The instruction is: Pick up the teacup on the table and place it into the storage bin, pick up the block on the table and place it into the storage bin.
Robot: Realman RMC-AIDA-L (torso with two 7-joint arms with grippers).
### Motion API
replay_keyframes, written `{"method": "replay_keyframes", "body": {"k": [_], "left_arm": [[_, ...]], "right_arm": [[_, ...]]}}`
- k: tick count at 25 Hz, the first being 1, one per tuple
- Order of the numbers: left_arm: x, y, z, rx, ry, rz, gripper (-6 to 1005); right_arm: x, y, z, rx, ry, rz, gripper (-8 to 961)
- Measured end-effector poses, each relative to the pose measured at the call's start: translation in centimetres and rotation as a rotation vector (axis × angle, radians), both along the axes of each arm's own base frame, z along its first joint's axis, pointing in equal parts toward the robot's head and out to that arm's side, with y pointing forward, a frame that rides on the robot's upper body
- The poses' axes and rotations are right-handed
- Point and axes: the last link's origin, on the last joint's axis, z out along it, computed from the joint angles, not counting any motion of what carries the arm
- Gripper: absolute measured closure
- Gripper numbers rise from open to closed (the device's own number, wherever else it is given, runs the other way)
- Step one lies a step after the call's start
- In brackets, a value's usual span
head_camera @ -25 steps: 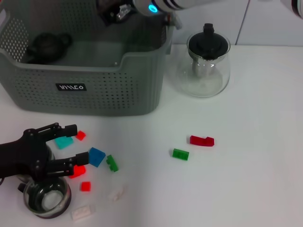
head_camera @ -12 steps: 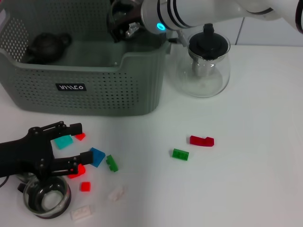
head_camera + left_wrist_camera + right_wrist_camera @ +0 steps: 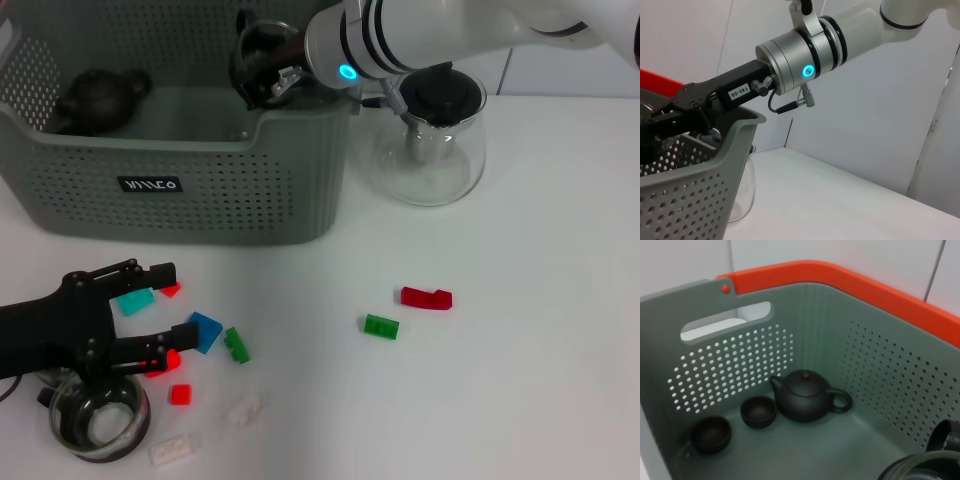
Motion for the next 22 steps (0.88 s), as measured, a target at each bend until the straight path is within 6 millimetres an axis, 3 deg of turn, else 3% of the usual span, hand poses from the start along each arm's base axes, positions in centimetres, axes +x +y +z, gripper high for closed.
{"method": "replay_keyframes", "body": {"k": [22], "left_arm": [[0.07,-0.01,0.08,0.002,-0.006,-0.003,125]], "right_arm": [[0.25,0.41,0.68,0.004,0.038,-0.069,895]]}}
